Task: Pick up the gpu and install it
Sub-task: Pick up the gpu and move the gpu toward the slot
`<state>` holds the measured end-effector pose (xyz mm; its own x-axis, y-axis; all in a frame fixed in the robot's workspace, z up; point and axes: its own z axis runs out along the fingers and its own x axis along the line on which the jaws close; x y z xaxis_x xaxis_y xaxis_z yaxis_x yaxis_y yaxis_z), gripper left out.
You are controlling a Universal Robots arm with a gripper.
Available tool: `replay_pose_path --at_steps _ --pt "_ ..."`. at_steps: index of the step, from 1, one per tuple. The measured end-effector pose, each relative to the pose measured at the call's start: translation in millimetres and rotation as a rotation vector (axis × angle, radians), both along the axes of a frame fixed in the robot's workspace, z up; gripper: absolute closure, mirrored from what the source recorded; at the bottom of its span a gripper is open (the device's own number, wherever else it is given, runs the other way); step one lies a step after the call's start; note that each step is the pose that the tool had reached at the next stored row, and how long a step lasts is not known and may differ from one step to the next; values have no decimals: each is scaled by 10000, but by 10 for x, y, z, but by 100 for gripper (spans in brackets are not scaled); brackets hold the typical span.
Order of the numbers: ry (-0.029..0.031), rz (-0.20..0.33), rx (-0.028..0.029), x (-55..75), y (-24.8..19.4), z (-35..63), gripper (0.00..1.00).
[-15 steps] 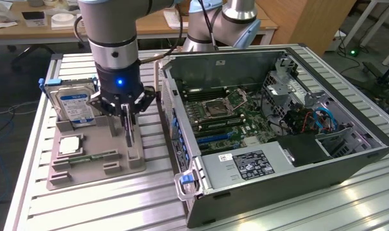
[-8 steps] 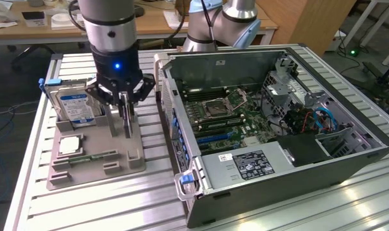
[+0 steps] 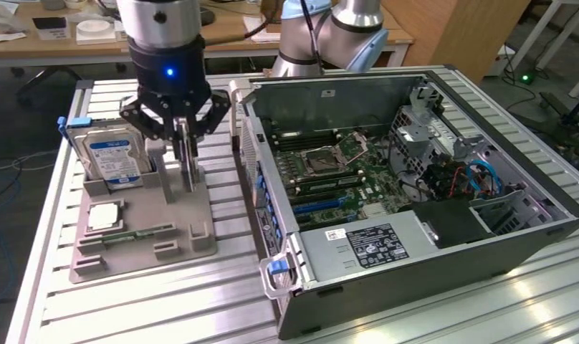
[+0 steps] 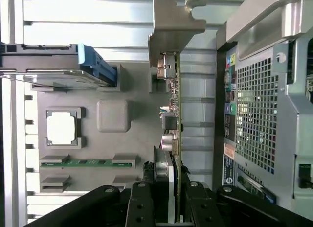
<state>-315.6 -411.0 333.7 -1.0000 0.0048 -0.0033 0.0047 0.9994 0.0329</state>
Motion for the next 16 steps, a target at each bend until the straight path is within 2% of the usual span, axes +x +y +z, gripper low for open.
replay_pose_path --at_steps 16 --pt "1 0 0 0 0 716 72"
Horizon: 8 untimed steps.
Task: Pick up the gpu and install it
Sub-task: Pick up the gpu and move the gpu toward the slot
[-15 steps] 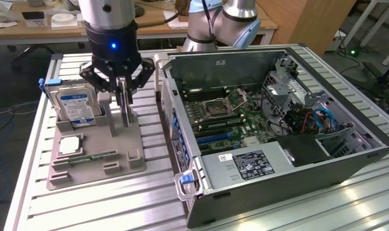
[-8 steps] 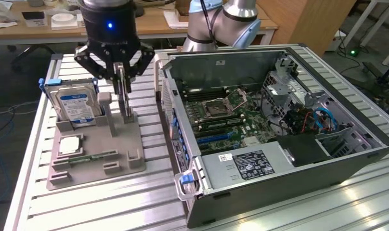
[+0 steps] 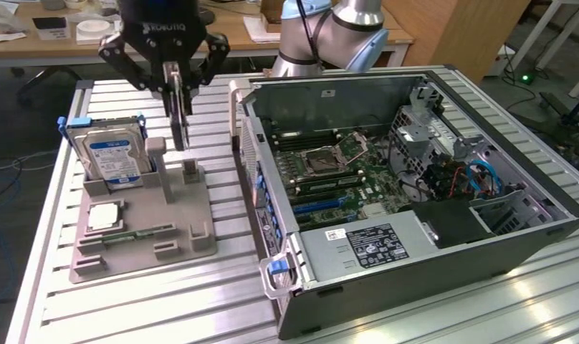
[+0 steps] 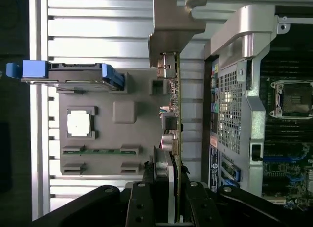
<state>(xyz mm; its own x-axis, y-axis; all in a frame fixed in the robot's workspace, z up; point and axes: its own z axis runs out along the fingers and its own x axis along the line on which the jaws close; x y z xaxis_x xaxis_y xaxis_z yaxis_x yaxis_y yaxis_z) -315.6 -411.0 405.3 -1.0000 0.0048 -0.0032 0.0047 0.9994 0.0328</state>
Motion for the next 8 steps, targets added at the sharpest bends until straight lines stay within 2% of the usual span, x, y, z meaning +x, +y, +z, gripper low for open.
replay_pose_path --at_steps 5,8 --pt "0 0 0 0 0 210 72" --pt "-2 1 6 0 0 247 72"
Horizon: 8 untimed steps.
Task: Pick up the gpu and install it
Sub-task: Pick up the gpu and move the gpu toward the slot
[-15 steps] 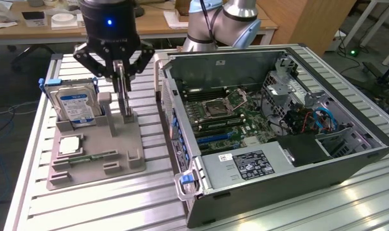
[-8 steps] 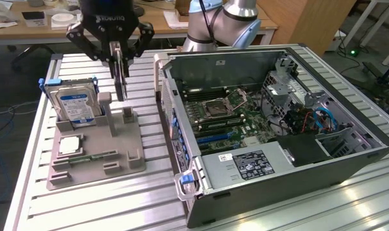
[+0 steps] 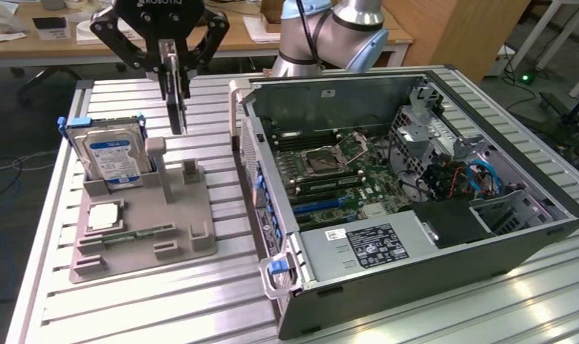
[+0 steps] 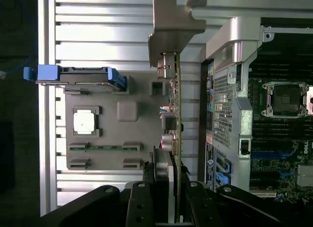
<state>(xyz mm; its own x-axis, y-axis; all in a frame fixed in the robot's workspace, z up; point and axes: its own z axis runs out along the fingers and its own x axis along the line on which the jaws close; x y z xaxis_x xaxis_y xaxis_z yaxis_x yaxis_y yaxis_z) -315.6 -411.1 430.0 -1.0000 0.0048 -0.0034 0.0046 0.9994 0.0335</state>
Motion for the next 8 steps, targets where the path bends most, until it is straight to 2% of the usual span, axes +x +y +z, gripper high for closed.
replay_pose_path --at_steps 4,8 --pt "2 -1 -1 2 0 1 72" --pt "2 0 -2 64 0 1 72"
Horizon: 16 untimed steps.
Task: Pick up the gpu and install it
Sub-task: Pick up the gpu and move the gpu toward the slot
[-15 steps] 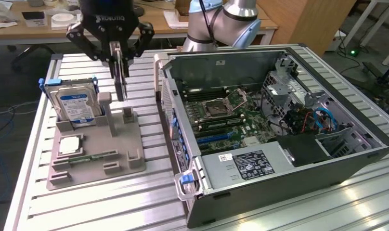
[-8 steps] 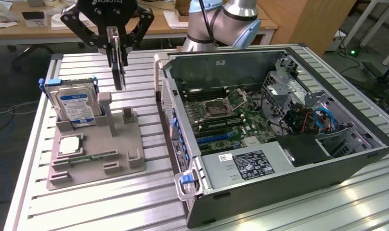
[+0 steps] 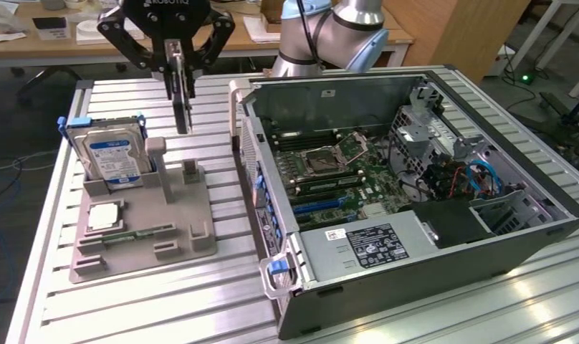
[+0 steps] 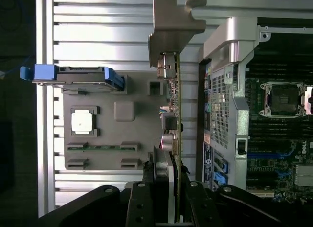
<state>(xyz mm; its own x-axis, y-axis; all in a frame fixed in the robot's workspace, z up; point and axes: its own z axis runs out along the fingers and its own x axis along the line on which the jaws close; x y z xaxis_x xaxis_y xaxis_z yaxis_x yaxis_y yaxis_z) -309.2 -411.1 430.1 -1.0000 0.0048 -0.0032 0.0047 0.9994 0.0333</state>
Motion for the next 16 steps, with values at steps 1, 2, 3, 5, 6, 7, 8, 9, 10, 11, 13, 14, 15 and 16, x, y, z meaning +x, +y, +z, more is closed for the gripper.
replay_pose_path --at_steps 1,2,3,5,6,7,8,9,10,11,13,14,15,16 --pt "0 -1 0 27 0 0 72" --pt "0 -1 0 55 0 0 72" --pt "1 0 0 83 0 0 72" --pt "1 -1 -1 141 0 1 72" --pt "-1 -1 0 170 0 0 72" --pt "-1 0 1 199 0 0 72" --pt "0 -1 0 230 0 0 72" --pt "-1 0 1 262 0 0 72" --pt "1 0 -1 289 0 0 72" --pt "1 0 -1 312 0 0 72" --pt "0 -1 0 362 0 0 72" --pt "0 -1 0 386 0 0 72" --pt "0 -1 0 412 0 0 72" --pt "0 0 0 436 0 0 72"
